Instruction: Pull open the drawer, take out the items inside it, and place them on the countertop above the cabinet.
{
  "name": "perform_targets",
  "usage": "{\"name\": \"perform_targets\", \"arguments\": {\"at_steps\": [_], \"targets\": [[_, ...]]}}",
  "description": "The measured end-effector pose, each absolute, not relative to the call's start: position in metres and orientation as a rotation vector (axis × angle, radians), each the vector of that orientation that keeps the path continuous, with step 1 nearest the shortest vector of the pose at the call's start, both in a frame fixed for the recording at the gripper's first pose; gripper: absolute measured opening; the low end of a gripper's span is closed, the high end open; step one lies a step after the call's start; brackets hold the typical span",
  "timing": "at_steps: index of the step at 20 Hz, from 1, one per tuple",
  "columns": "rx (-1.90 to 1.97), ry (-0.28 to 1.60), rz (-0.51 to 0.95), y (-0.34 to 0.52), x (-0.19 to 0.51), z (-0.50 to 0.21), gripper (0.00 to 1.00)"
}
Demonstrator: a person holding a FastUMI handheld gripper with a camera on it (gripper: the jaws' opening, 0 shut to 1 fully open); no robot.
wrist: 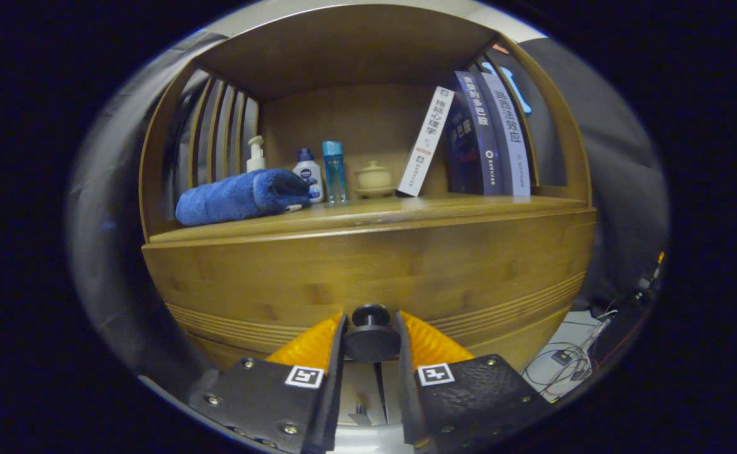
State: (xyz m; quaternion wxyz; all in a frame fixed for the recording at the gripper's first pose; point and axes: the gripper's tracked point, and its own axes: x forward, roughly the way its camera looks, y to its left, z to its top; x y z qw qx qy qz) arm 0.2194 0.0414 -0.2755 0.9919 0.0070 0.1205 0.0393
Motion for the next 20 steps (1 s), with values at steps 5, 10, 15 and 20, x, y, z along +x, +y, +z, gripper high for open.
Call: {"name": "perform_targets", "arguments": {"at_steps": [5, 10, 15, 20], "targets": [[-0.004, 0.264, 0.065, 0.040, 0.217, -0.277, 0.33], [-0.007, 0.263, 0.048, 0.039, 0.217, -0.277, 0.32], [-0.063, 0.239, 0.013, 0.037, 0.214, -0.277, 0.32], [-0.062, 0.252, 0.000, 0.033, 0.209, -0.276, 0.32]]}}
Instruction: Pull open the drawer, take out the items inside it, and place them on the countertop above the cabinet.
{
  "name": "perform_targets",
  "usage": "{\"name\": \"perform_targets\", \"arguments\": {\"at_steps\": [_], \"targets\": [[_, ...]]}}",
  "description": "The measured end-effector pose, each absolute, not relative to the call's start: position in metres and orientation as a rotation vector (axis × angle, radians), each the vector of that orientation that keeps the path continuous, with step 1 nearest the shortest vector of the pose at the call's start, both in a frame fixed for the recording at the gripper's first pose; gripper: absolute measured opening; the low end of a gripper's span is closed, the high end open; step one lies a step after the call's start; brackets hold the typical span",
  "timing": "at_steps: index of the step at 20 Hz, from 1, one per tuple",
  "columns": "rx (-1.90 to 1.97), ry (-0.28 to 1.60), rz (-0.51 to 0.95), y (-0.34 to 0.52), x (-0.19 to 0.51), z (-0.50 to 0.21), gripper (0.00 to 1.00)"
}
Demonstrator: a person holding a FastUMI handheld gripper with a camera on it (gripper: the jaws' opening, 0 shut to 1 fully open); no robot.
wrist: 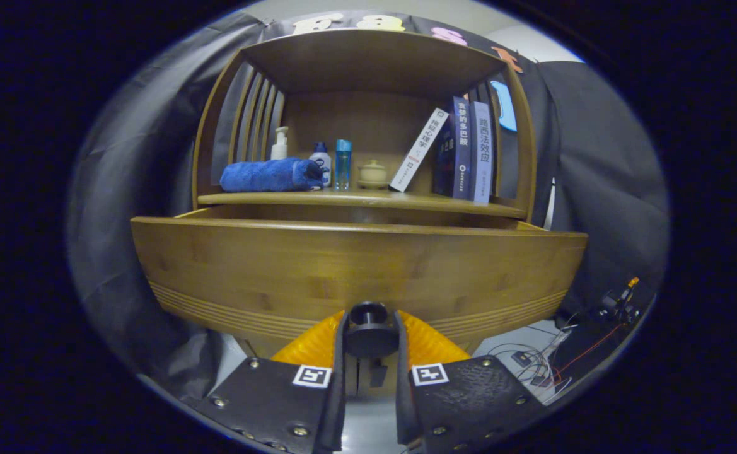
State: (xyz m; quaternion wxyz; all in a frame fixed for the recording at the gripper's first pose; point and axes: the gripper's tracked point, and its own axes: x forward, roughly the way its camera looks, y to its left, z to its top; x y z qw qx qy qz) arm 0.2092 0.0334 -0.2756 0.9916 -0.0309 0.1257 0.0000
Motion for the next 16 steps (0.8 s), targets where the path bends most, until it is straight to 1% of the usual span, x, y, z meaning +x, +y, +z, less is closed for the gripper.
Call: {"name": "perform_targets", "arguments": {"at_steps": [6, 10, 13, 15, 16], "targets": [[-0.036, 0.303, 0.013, 0.036, 0.205, -0.272, 0.32], [-0.051, 0.294, 0.030, 0.037, 0.209, -0.268, 0.33], [-0.057, 0.307, 0.004, 0.036, 0.211, -0.274, 0.32], [-0.097, 0.327, 0.006, 0.035, 0.210, -0.272, 0.33], [-0.110, 0.314, 0.013, 0.034, 0.209, -0.267, 0.39]]}}
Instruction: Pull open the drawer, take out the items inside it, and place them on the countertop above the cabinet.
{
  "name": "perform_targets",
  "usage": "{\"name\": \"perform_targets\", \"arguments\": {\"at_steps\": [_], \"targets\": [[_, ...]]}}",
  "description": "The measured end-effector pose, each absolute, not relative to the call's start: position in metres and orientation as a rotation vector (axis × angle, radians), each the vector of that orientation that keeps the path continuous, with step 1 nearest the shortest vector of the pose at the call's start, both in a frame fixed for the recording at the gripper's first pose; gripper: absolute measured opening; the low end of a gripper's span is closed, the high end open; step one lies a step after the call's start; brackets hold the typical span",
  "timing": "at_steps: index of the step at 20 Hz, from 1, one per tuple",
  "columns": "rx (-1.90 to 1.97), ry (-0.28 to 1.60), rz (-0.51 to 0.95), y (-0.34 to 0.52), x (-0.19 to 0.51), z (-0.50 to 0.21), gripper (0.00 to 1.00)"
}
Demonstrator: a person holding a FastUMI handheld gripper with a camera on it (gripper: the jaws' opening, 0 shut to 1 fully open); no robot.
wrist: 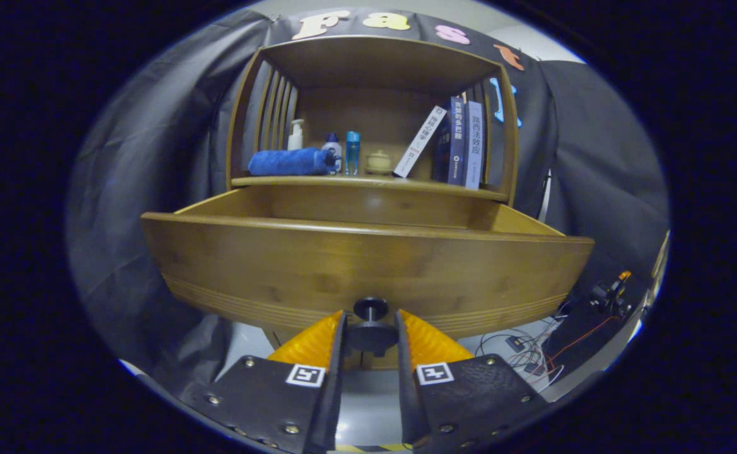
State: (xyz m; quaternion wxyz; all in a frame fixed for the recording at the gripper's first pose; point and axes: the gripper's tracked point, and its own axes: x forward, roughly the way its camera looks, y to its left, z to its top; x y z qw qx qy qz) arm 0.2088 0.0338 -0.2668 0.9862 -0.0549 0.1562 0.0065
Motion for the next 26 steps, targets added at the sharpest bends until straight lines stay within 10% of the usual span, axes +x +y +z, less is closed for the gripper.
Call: {"name": "perform_targets", "arguments": {"at_steps": [5, 18, 26], "targets": [[-0.146, 0.269, 0.048, 0.038, 0.200, -0.235, 0.95], [-0.144, 0.235, 0.018, 0.018, 0.260, -0.114, 0.98], [-0.113, 0.543, 0.015, 0.020, 0.332, -0.156, 0.98]]}}
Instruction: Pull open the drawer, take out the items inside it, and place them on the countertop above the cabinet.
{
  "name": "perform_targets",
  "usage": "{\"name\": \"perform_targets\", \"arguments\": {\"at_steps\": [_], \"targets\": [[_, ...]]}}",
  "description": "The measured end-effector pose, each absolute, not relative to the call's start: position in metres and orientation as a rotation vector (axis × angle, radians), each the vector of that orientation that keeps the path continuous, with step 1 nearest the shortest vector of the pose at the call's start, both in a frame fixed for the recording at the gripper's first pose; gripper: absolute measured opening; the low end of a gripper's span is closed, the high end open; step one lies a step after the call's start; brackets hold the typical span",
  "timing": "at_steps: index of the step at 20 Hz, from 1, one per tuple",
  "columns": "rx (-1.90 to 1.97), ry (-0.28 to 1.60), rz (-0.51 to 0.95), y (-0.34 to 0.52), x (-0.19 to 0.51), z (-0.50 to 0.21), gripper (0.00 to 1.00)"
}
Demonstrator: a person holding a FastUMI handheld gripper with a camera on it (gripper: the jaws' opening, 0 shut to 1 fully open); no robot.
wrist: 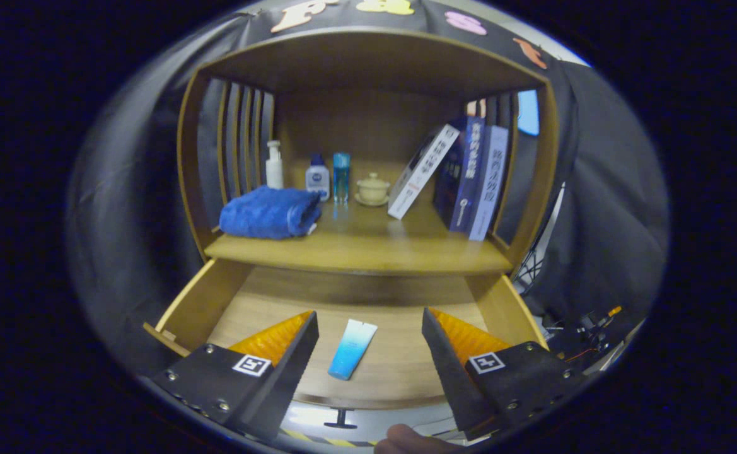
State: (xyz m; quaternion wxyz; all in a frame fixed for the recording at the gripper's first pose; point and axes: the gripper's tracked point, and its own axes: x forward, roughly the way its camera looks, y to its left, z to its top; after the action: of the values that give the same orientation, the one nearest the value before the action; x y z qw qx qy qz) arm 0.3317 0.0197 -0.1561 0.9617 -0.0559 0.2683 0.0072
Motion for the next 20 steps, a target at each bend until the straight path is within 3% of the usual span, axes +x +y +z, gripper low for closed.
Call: {"name": "perform_targets", "arguments": {"at_steps": [14, 16, 20], "targets": [[0.048, 1.103, -0.034, 0.043, 0.350, -0.281, 1.00], [0.095, 1.126, -0.064, 0.047, 0.352, -0.287, 0.93], [0.169, 1.177, -0.126, 0.044, 0.355, -0.303, 0.63]]}}
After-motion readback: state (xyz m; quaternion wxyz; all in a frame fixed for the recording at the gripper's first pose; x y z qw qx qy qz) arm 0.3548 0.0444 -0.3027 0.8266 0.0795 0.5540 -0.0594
